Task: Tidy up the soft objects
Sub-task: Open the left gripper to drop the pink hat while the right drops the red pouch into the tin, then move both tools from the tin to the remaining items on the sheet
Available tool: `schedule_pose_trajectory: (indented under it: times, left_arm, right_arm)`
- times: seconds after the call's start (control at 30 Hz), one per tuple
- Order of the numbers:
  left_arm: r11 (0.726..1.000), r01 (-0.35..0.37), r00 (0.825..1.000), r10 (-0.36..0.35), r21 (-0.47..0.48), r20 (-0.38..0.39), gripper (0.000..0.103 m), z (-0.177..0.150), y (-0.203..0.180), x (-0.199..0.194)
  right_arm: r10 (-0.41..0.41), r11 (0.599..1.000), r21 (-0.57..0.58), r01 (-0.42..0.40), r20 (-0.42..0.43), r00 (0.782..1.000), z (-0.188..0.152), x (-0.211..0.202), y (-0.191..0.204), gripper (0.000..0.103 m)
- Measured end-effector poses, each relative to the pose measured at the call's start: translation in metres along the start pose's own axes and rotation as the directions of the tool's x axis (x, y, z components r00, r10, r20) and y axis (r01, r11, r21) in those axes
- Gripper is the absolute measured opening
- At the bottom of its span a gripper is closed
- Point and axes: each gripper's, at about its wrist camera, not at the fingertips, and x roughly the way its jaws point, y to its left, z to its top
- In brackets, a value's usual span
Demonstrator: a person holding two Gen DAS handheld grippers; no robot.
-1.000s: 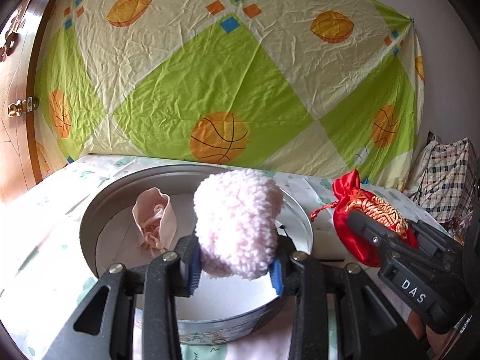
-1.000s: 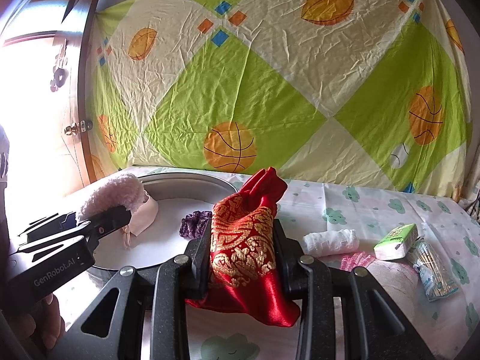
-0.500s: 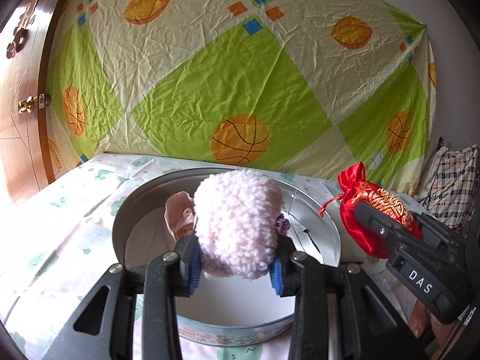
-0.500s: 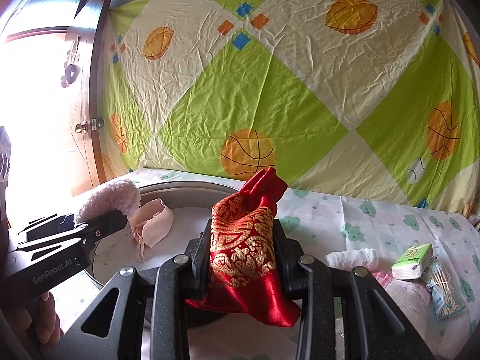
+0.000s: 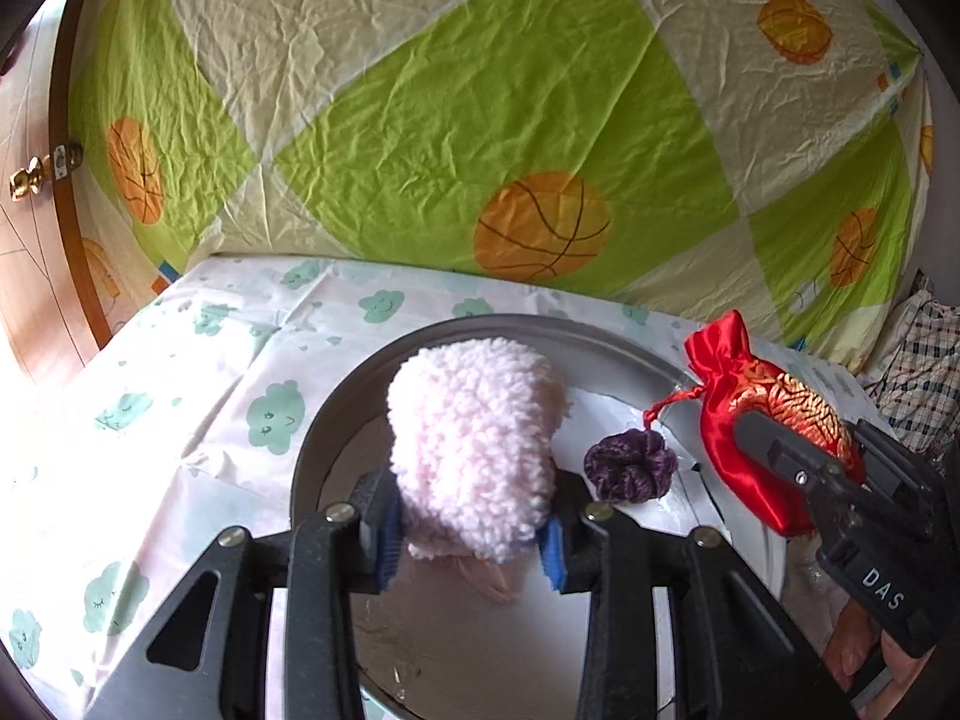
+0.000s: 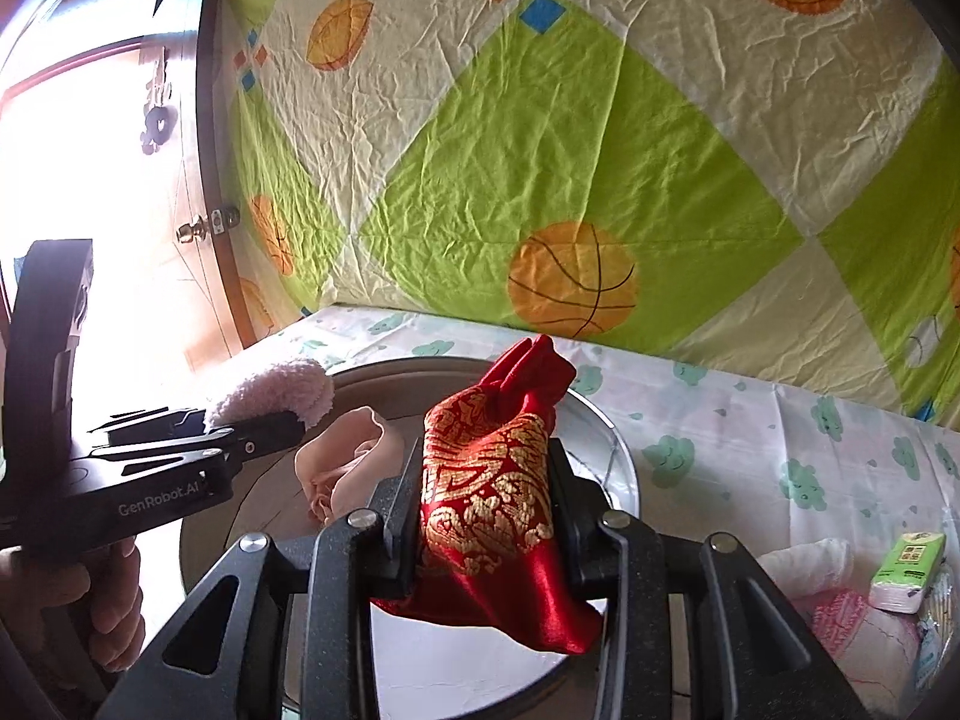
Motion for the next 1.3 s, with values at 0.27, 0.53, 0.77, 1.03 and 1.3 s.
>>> schedule_pose_trajectory:
  times: [0.27,0.53,0.77,1.03,1.3]
  left_arm:
    - [0.997,0.028,0.988,-0.038,-0.067,-0.151,0.035,0.018,0.023,0.038]
    - [0.999,0.051,0.984,-0.050,0.003,-0.171,0.042,0.037,-0.010,0.047]
    - [0.998,0.021,0.981,-0.009,0.057,-0.195,0.071,0.030,-0.023,0.051]
    - [0.996,-0.028,0.990,0.039,0.084,-0.133,0.096,0.028,-0.030,0.035]
    - [0.994,-0.094,0.987,0.101,0.059,-0.122,0.096,0.025,-0.030,0.034]
  right_arm:
    - [0.022,1.000,0.002,-0.021,-0.099,0.995,-0.010,0.029,0.003,0.038]
    - [0.047,0.999,0.000,-0.047,-0.131,0.990,-0.015,0.035,0.001,0.050]
    - [0.039,0.999,0.013,-0.038,-0.077,0.996,-0.014,0.017,-0.004,0.080]
    - [0.019,1.000,-0.003,-0.020,-0.052,0.998,-0.016,0.000,-0.008,0.080]
    - [-0.001,1.000,0.000,0.001,-0.008,1.000,-0.017,-0.022,-0.015,0.080]
